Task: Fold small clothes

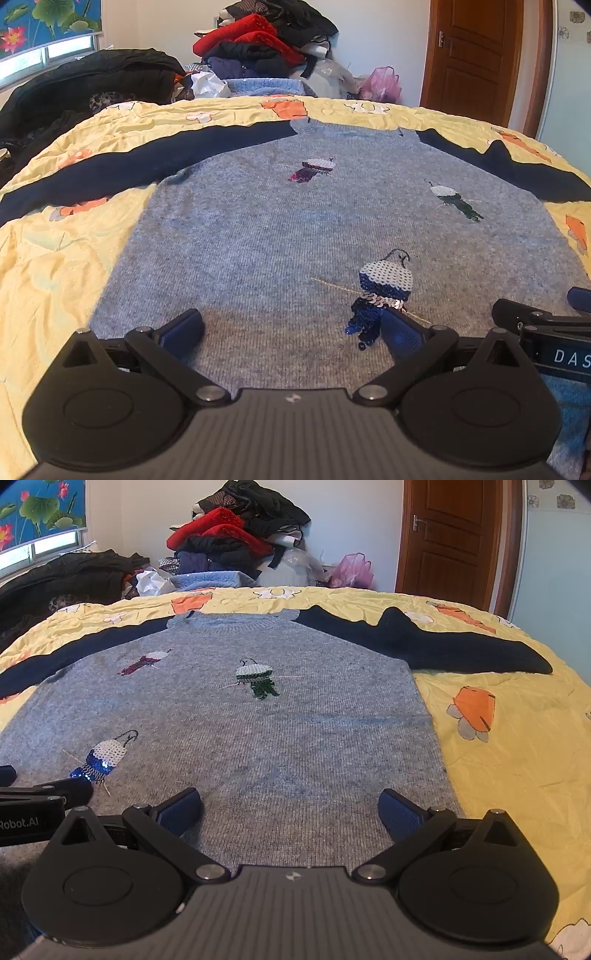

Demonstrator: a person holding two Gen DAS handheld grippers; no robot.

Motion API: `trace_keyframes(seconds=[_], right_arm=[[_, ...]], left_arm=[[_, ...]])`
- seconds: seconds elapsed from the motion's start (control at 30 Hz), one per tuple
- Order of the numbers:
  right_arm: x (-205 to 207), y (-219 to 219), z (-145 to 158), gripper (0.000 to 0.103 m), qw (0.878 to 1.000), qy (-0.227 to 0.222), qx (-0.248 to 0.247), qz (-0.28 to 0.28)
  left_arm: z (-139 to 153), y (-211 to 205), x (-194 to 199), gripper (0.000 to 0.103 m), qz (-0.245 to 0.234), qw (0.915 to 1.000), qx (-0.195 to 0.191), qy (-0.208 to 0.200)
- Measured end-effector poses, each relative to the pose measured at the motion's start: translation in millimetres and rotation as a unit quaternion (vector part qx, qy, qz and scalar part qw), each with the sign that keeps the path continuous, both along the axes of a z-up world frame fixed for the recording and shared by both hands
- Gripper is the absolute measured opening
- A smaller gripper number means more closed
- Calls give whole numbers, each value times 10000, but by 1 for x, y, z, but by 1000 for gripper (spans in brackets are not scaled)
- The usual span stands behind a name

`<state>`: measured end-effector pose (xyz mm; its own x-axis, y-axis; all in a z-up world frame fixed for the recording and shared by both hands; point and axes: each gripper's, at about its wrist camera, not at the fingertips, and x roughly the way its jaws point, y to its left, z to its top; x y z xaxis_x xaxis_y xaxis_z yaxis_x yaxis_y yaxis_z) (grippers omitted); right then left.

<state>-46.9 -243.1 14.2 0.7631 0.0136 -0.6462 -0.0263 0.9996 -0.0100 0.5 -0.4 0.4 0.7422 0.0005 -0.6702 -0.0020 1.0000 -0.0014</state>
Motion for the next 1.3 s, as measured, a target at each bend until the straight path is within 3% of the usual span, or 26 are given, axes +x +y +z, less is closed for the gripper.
trace_keyframes(seconds=[1.3], right_arm=[[-2, 3, 1, 103, 10000, 0, -45, 28]], left_arm=[[3, 0, 1, 103, 2, 10000, -3, 2]])
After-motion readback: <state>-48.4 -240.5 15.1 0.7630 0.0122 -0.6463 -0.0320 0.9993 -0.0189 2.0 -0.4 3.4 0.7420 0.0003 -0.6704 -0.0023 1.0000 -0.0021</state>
